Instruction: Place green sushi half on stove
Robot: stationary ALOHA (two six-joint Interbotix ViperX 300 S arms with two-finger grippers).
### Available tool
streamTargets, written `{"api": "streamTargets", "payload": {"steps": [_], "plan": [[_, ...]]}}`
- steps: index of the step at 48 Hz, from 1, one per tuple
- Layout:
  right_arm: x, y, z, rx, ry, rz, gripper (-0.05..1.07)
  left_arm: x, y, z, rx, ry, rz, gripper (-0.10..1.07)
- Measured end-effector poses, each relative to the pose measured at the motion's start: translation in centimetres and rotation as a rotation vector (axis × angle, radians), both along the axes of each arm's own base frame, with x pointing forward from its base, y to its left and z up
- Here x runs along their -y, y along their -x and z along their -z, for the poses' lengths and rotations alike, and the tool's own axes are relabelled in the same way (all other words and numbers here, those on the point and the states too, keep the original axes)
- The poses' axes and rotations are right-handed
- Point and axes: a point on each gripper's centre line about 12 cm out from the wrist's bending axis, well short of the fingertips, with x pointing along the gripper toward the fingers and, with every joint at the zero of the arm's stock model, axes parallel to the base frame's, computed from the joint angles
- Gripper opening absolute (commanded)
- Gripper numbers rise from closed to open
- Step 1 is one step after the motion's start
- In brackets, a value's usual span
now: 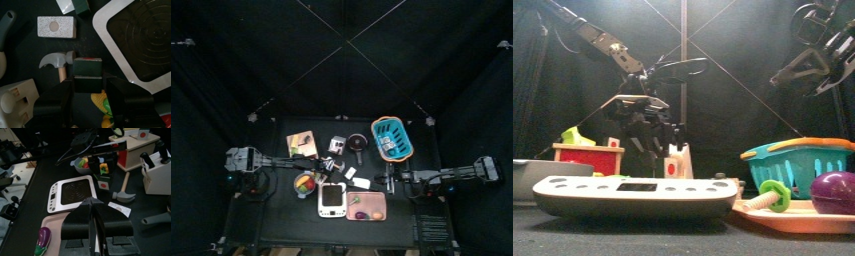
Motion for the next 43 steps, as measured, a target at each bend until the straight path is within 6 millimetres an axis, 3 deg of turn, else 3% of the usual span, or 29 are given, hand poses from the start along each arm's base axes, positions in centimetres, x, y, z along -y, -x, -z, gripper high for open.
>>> {"api": "streamTargets", "payload": {"steps": [4, 21, 34, 43], "plan": [[0.0, 0.0, 0.0, 0.002, 0.0, -0.002, 0.01, 0.2, 0.0, -0.3, 0.013, 0.038, -0.031, 0.68], [-0.3, 0.0, -0.1, 0.001, -0.039, -0.001, 0.01, 2.9, 0.6, -5.8, 0.123, 0.348, -0.263, 0.68], [-0.4, -0.1, -0.2, 0.003, -0.066, 0.006, 0.01, 5.8, 1.6, -5.6, -0.009, 0.501, -0.46, 0.68], [-0.6, -0.1, -0.3, 0.005, -0.073, 0.001, 0.01, 6.9, 2.1, -5.7, -0.07, 0.468, -0.622, 0.68]]}}
